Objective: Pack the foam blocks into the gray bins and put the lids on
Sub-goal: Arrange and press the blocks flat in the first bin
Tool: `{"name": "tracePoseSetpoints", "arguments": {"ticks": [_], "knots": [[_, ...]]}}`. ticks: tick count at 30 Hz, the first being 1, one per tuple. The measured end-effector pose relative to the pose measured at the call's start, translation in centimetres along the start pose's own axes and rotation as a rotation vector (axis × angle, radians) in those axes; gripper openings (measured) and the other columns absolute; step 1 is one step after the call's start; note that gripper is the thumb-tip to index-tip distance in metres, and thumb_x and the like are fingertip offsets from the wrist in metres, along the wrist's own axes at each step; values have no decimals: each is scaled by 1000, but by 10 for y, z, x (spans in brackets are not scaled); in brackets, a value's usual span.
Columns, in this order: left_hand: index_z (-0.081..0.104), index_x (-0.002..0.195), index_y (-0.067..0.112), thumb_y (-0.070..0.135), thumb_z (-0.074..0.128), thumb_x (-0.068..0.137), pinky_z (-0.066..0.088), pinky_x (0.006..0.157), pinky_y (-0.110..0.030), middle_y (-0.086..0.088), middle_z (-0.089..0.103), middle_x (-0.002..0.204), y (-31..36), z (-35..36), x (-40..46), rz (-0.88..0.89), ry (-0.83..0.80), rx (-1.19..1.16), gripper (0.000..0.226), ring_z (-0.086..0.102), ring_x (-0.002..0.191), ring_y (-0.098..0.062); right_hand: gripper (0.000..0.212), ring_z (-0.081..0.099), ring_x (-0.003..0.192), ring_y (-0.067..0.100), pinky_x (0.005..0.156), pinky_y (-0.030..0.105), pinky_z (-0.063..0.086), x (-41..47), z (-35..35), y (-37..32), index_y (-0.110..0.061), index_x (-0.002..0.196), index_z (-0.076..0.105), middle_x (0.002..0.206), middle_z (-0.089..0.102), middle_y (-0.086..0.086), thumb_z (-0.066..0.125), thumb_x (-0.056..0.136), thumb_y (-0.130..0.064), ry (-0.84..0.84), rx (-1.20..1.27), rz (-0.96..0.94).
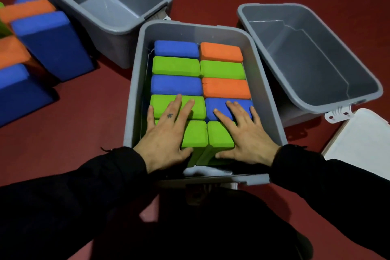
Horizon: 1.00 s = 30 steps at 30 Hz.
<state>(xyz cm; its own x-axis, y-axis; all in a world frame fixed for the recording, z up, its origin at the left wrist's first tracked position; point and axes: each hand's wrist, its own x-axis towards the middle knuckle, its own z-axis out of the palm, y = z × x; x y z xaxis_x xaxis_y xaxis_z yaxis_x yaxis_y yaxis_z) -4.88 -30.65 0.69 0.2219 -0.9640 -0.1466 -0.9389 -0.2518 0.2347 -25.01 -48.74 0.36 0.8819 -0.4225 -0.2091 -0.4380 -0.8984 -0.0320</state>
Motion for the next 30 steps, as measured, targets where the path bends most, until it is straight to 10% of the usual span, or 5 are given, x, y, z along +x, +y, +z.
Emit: {"name": "tracePoseSetpoints", "arguments": {"ticks": [10,19,30], "knots": [[-15,160,24,88,27,84,1,113,-75,-9,-18,169,-3,8,2,61,5,283,108,-15,156,-30,129,3,159,32,125,62,5,-1,5,-2,-26,165,7,172,5,13,49,65,-96,73,-21,-65],[12,163,21,88,15,85,1,119,-68,-6,3,171,0,-1,4,-14,98,133,103,-4,158,-26,62,34,150,25,123,54,26,-4,-1,-1,-20,145,55,157,45,5,52,97,-60,350,296,-111],[7,163,22,80,3,88,2,119,-69,-4,-3,171,-6,11,12,-65,61,146,95,-6,157,-27,91,-25,155,22,126,46,-12,10,3,2,-41,157,-20,169,-24,5,-14,80,-88,-71,43,21]]}}
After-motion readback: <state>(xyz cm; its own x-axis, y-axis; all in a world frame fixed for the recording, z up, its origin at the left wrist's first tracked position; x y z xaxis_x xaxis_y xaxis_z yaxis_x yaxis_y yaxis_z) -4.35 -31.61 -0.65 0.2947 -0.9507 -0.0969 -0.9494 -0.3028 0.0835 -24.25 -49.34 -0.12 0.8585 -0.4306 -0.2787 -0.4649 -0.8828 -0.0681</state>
